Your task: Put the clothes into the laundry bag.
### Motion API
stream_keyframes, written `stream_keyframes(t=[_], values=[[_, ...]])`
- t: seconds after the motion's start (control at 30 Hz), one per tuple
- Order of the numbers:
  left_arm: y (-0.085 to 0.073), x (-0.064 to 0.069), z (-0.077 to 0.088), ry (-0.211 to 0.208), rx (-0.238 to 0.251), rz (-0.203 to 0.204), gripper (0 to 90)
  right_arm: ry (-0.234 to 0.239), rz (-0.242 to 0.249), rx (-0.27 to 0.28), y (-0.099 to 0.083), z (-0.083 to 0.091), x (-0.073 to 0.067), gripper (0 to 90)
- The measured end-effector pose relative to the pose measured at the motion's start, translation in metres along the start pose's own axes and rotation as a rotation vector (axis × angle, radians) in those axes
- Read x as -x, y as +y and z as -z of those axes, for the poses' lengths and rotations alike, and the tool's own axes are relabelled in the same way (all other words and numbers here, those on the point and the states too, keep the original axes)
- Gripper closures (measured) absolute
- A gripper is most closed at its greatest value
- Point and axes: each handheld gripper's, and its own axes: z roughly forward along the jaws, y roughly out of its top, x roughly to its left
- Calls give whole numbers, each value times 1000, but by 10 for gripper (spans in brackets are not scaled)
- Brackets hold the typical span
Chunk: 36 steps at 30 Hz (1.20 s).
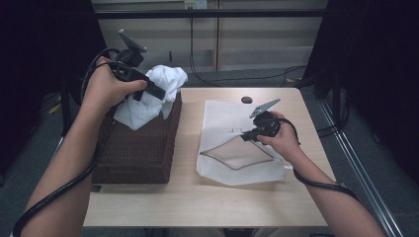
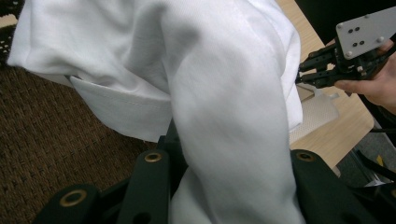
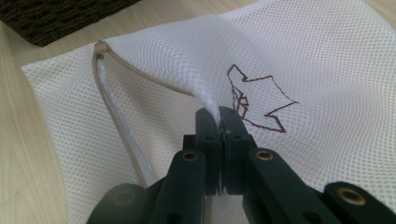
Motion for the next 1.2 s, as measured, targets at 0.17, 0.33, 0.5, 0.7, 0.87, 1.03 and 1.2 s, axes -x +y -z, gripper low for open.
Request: stream_keyframes(t=[0.17,0.33,0.5,0.7,0.87,1.03,1.2], values=[[5,6,3,7,5,-16,651,7,0,3,-1,0,0,884],[9,9,7,12,5,-17,651,-2,2,-2,-1,1,0,884],[12,11,8,16,10,-23,651,5,0,3,-1,1,0,884],[14,13,12,2,22,-34,651,7,-2,5,-2,1,0,884],[15,18,14,-8,27,-42,651,2,-6,4,-2,1,1,884],[16,25,11,-32,27,-66,651,-3,-2,7,-1,1,3,884],[17,31,6,-46,25,-75,650,-9,-12,-1,-1,-1,4,884]])
